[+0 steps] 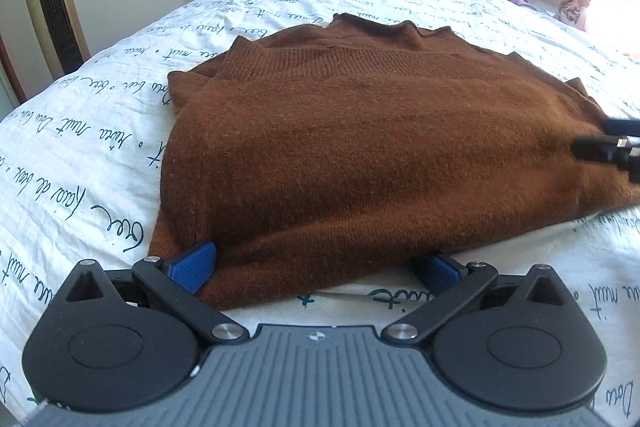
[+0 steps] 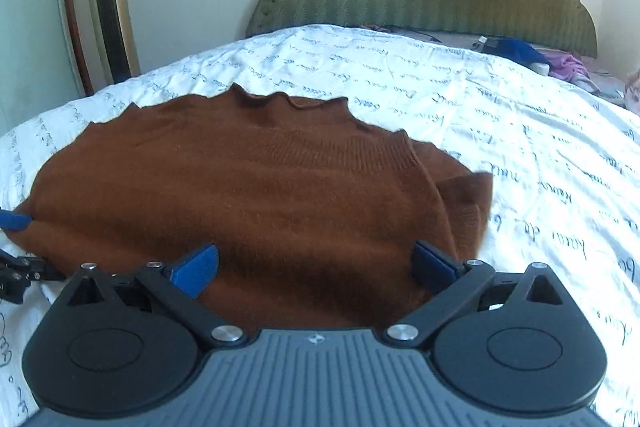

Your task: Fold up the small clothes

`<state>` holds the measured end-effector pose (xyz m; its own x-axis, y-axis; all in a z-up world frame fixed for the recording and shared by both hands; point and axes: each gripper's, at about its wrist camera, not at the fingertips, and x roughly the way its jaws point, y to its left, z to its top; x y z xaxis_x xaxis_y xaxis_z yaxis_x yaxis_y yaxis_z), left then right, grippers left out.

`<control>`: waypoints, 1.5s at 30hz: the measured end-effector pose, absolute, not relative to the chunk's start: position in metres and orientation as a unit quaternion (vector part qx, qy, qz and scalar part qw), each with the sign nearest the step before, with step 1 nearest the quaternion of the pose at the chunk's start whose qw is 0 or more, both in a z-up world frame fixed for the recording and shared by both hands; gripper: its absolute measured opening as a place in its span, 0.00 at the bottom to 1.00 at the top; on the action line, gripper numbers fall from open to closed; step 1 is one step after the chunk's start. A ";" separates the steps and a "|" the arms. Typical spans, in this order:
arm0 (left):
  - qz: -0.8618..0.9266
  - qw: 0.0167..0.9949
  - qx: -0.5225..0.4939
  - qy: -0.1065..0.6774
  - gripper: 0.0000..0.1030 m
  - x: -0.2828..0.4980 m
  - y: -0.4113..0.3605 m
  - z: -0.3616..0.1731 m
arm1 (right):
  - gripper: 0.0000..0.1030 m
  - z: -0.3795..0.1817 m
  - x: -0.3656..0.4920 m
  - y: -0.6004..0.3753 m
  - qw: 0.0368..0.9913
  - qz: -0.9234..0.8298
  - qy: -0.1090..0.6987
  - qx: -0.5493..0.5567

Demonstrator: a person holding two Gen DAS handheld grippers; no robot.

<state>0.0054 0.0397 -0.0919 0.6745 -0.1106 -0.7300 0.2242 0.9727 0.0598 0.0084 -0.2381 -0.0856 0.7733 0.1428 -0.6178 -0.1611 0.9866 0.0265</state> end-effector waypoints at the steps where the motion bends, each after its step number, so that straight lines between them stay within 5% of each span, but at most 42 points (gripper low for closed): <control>1: -0.094 0.914 0.073 0.388 1.00 0.004 0.040 -0.093 | 1.00 -0.097 0.012 -0.238 0.931 0.078 0.354 -0.034; 6: -0.096 0.917 0.071 0.381 1.00 0.000 0.041 -0.092 | 1.00 -0.083 0.007 -0.230 0.928 0.057 0.366 -0.047; 11: -0.122 0.909 0.027 0.398 1.00 0.003 0.059 -0.080 | 1.00 -0.034 -0.040 -0.202 0.958 0.059 0.279 -0.030; 20: -0.095 0.931 0.012 0.353 1.00 -0.005 0.093 -0.040 | 1.00 -0.050 -0.085 -0.148 0.949 0.064 0.308 -0.029; 31: -0.194 0.871 -0.136 0.431 1.00 0.104 0.188 -0.024 | 1.00 -0.043 -0.083 -0.054 0.955 0.120 0.251 -0.105; 45: -0.242 0.775 -0.207 0.545 1.00 0.235 0.171 -0.070 | 1.00 -0.073 -0.046 0.037 0.936 0.156 0.243 -0.201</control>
